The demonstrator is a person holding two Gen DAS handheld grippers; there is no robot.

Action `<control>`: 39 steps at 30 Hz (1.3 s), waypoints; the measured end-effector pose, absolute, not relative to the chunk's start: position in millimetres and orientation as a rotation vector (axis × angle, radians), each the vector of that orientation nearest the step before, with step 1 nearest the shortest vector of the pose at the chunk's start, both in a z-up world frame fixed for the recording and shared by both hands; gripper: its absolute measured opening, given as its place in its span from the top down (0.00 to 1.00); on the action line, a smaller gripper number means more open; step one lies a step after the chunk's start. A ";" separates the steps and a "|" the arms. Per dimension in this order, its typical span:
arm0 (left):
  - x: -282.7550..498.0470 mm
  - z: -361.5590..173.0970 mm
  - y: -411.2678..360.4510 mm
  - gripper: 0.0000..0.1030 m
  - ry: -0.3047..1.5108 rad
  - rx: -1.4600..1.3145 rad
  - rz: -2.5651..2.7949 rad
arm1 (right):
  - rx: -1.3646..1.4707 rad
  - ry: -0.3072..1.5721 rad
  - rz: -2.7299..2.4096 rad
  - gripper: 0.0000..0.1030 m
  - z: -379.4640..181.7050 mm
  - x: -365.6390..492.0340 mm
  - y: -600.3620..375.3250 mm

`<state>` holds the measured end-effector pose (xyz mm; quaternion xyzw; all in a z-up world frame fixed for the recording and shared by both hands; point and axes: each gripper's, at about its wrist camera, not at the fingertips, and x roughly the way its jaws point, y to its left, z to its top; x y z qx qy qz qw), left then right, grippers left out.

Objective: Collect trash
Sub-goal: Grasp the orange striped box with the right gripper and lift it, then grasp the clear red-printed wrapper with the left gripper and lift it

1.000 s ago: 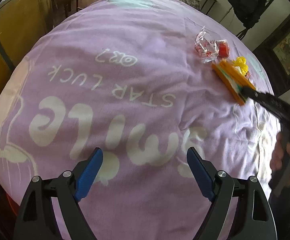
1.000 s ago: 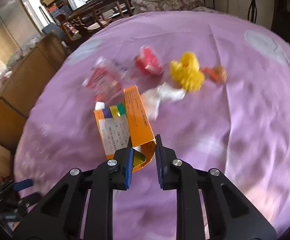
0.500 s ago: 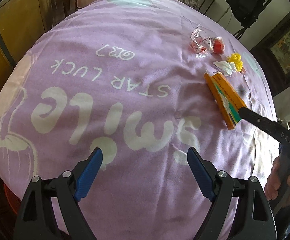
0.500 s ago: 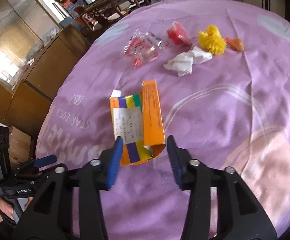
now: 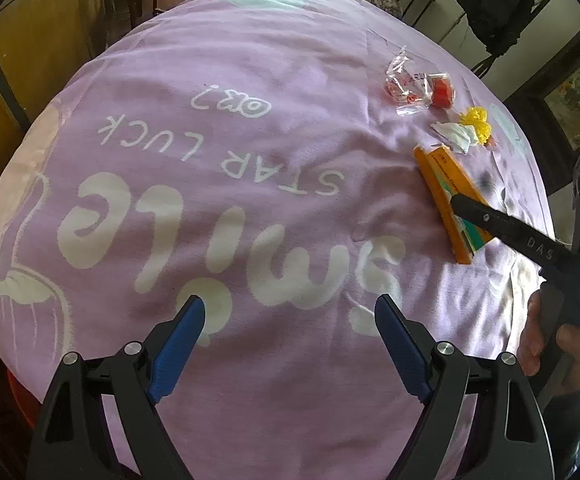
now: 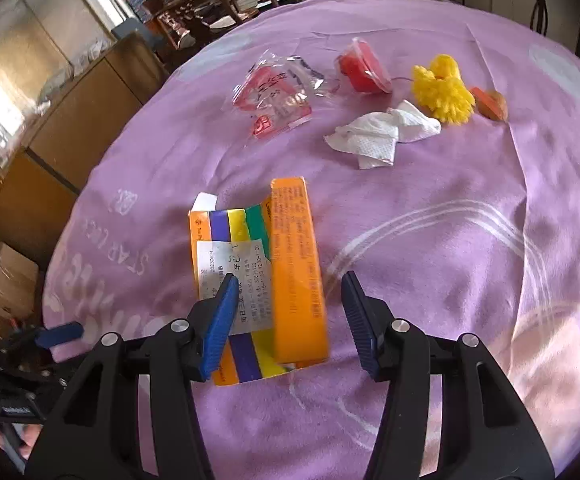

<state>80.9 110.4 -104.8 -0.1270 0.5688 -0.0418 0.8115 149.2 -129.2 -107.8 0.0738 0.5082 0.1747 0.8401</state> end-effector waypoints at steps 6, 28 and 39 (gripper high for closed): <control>85.3 -98.8 108.5 0.17 1.202 -0.244 -0.083 | 0.159 1.069 0.421 0.79 -109.8 139.7 -125.2; 229.2 -75.2 29.0 0.17 1.109 0.028 -0.131 | 0.334 1.064 0.328 0.75 -116.1 83.8 -217.1; 296.3 -91.9 -12.7 0.17 1.128 0.066 -0.202 | 0.382 1.048 0.352 0.33 -117.8 85.4 -228.3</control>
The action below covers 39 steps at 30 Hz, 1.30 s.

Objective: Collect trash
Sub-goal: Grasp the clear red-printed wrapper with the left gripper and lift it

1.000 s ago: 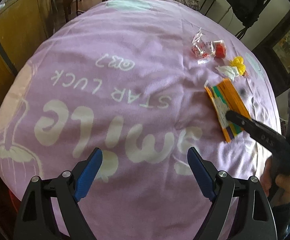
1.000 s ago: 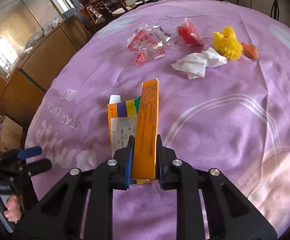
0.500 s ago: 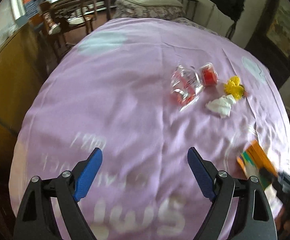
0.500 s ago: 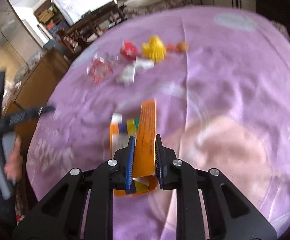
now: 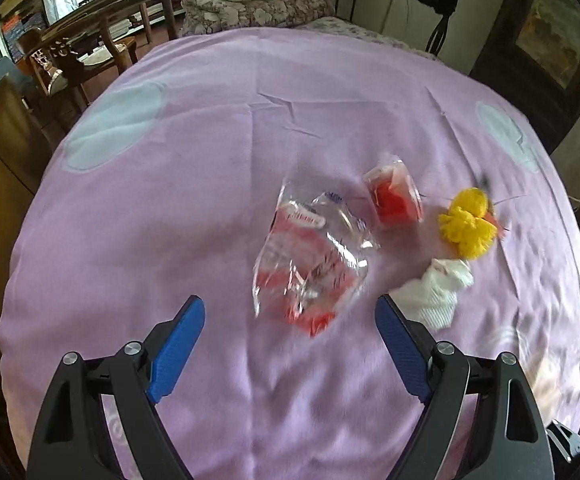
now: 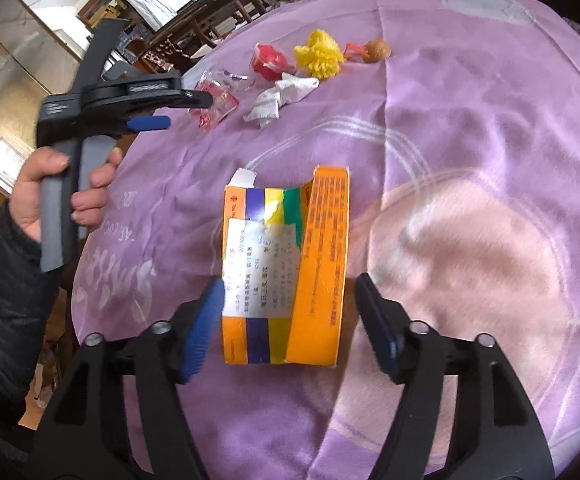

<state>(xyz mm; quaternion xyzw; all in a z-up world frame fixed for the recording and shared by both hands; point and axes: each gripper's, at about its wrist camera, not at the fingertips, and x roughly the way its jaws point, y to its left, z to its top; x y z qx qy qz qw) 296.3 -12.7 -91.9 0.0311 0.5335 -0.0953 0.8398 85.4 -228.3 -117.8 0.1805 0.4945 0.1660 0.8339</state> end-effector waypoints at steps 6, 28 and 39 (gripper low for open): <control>316.0 -108.1 -20.1 0.17 1.151 0.035 -0.193 | 0.409 1.045 0.331 0.32 -121.1 88.2 -240.2; 218.9 -50.3 9.5 0.56 1.026 0.110 -0.271 | 0.153 1.118 0.232 0.18 -107.8 100.4 -197.7; 149.0 -66.9 60.1 0.55 1.070 0.034 -0.247 | 0.077 1.166 0.083 0.40 -119.1 110.0 -186.2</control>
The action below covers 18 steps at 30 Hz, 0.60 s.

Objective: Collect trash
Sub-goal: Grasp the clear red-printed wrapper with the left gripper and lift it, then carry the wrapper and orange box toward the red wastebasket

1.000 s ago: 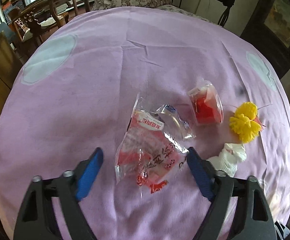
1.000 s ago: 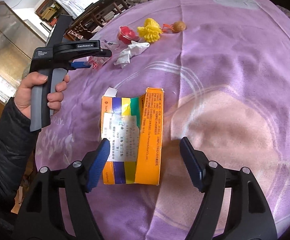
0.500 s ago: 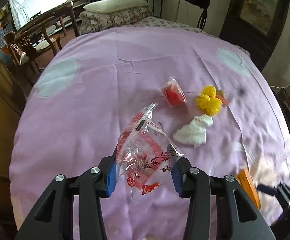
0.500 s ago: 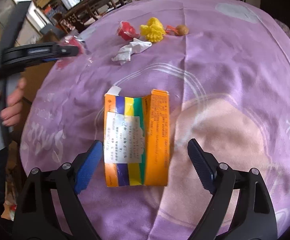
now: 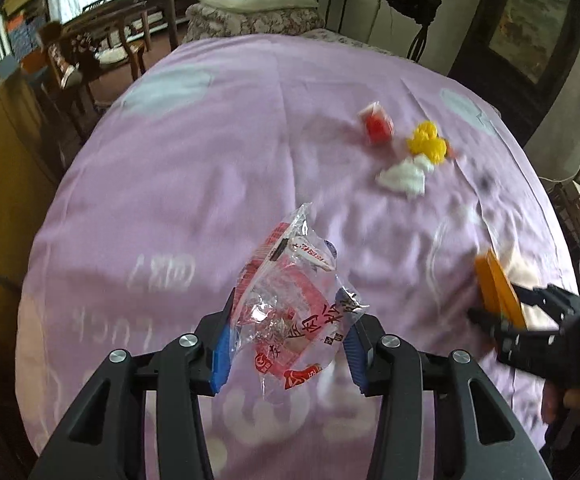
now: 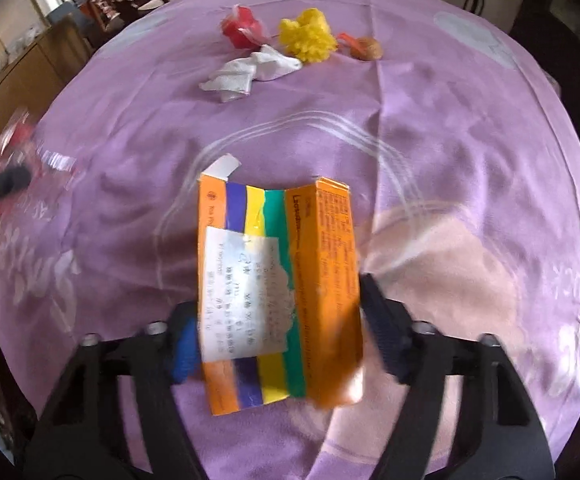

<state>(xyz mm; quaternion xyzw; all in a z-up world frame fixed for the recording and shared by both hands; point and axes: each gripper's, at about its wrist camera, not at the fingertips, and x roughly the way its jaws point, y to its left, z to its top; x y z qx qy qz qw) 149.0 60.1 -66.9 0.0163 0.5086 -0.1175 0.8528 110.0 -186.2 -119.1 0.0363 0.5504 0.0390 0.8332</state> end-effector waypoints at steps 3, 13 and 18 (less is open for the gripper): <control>135.7 -67.6 70.0 0.55 1.078 0.013 -0.242 | 0.132 1.165 0.086 0.45 -115.3 104.7 -193.0; 73.0 -54.1 99.4 0.55 1.054 -0.044 -0.215 | 0.225 1.098 0.160 0.45 -87.4 60.2 -195.0; 39.8 -50.0 112.4 0.55 1.041 -0.074 -0.192 | 0.221 1.084 0.215 0.45 -81.9 36.3 -181.8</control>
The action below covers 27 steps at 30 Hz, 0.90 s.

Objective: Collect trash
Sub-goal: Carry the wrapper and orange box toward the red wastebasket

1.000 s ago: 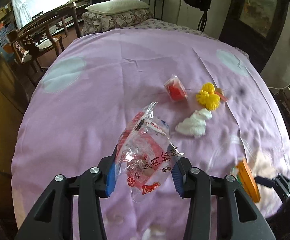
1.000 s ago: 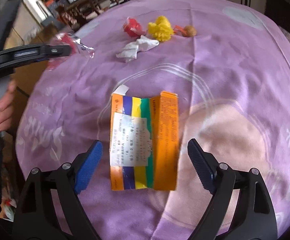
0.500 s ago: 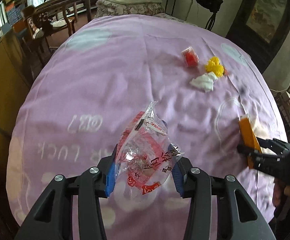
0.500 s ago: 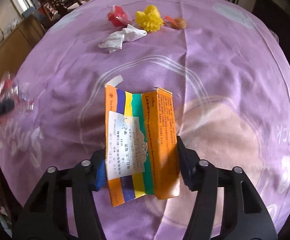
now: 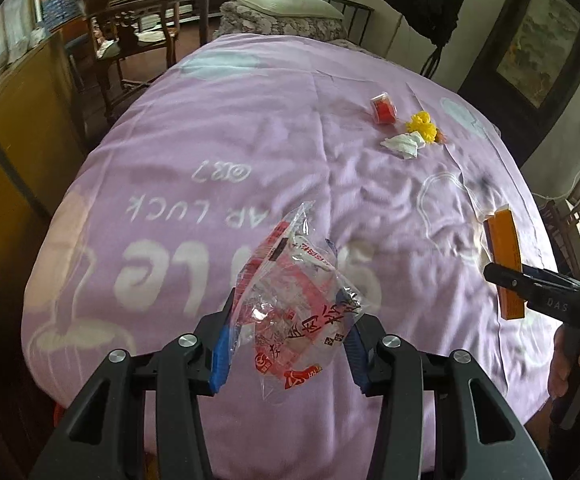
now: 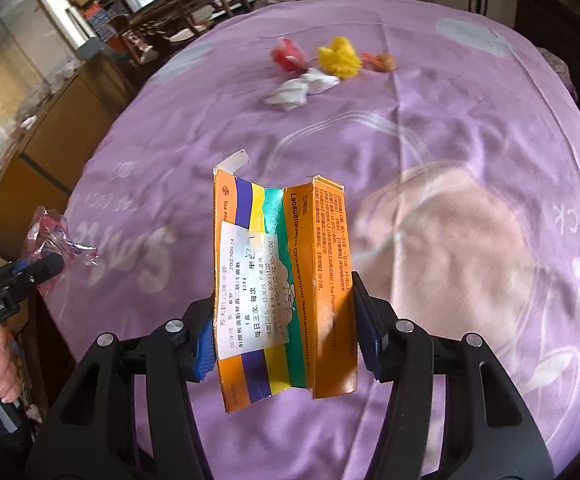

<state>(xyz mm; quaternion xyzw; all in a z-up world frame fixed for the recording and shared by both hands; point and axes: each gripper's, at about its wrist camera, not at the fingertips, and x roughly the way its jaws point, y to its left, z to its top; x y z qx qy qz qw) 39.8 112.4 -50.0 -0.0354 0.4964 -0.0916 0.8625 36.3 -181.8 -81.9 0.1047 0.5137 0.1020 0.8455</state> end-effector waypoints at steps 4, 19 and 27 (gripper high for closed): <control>21.7 -46.2 121.3 0.55 1.027 -0.097 -0.181 | 0.212 1.075 0.249 0.45 -74.3 25.9 -163.1; -34.5 -38.8 155.9 0.55 0.979 -0.128 -0.133 | 0.123 1.037 0.404 0.45 -47.6 -12.7 -94.4; -63.9 -48.1 212.9 0.55 0.985 -0.180 -0.023 | 0.054 1.078 0.588 0.45 -50.3 -26.5 -15.4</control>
